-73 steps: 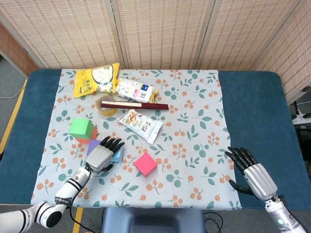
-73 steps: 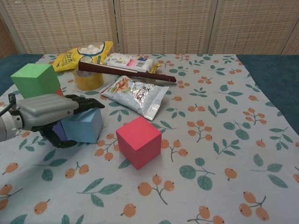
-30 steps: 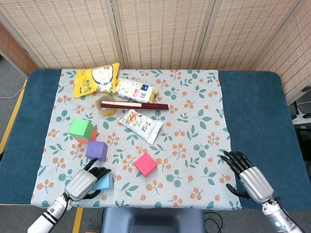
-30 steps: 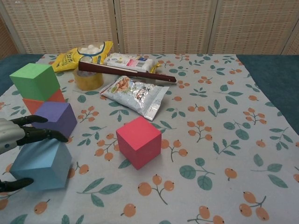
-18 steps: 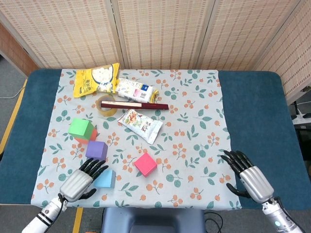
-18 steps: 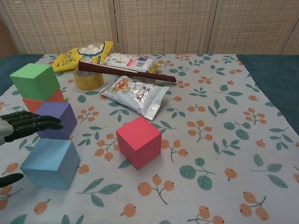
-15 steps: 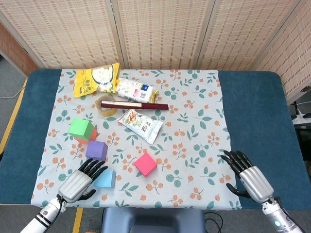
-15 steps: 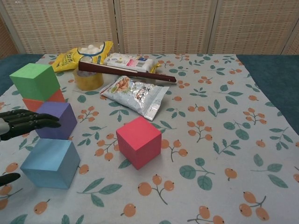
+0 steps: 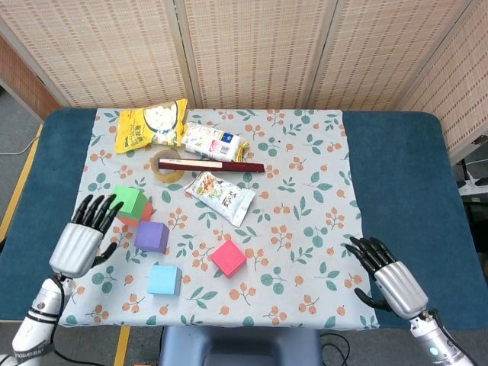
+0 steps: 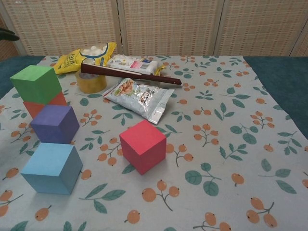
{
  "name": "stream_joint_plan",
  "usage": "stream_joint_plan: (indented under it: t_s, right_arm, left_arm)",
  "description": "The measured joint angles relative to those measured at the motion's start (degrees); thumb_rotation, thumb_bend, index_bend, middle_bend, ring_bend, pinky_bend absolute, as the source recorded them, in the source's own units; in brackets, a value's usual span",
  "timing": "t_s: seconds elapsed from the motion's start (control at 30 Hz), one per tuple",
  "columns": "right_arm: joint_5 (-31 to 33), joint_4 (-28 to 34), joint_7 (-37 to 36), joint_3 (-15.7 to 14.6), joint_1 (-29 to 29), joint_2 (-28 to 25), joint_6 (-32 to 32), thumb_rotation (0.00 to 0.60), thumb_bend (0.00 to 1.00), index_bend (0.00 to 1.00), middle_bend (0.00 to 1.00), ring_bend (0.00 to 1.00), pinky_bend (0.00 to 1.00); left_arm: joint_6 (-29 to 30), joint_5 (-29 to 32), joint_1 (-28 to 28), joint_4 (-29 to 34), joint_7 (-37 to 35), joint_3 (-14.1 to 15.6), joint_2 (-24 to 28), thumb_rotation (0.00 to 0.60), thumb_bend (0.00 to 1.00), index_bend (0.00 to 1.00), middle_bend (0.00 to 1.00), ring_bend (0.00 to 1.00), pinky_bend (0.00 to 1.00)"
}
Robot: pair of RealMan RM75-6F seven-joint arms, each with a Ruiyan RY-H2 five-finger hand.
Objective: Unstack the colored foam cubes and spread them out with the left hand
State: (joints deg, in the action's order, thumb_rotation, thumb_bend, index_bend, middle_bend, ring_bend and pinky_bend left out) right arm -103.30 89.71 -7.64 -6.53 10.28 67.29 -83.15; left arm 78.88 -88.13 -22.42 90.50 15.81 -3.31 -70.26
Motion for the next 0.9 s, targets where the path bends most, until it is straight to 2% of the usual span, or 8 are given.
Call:
stream_joint_plan:
  t_s: [0.3,0.5,0.7,0.77,0.8,0.87,0.9]
  right_arm:
    - [0.3,0.2,1.8,0.0,-0.3,0.4,0.0,0.6,0.21,0.0,0.0,0.0,0.0]
    - [0.6,0.2,2.6,0.1,-0.4,0.7,0.3,0.6,0.21,0.0,0.0,0.0,0.0]
    - [1.3,0.0,2.7,0.5,-0.4,0.8,0.4,0.6,0.21,0.0,0.0,0.0,0.0]
    - [1.4,0.0,2.6,0.6,-0.4,0.8,0.5,0.6,0.21,0.0,0.0,0.0,0.0]
    - [1.5,0.0,2.6,0.6,-0.4,0.8,0.5,0.6,0.21,0.0,0.0,0.0,0.0]
    - [1.5,0.0,2.6,0.6,-0.3,0.8,0.7,0.6,0.21,0.0,0.0,0.0,0.0]
    - [1.5,0.0,2.6,0.6,-0.3,0.8,0.8,0.6,0.21,0.0,0.0,0.0,0.0]
  left_arm:
    - [-16.6,6.0,-7.6,-8.0,-10.9,-3.3,0.4,0.6,0.33,0.0,0.0,0.0,0.0]
    - [-22.2,6.1,-12.1,-13.4,-13.6,-3.5,-1.8,0.6,0.34,0.0,0.0,0.0,0.0]
    - [-26.8,6.4,-14.3,-14.0,-14.7,-2.9,-2.0,0.6,0.34,0.0,0.0,0.0,0.0]
    - [-28.0,6.7,-14.8,-14.1,-15.5,-2.7,-2.1,0.6,0.34,0.0,0.05,0.03,0.0]
    - [-28.4,6.8,-15.2,-14.3,-16.2,-2.6,-2.2,0.6,0.35,0.02,0.11,0.08,0.0]
    - [-28.6,6.9,-15.5,-15.0,-16.9,-2.6,-2.5,0.6,0.36,0.15,0.32,0.22,0.0]
    - [-28.4,6.9,-15.6,-15.3,-17.5,-2.7,-2.8,0.6,0.37,0.19,0.37,0.26,0.0]
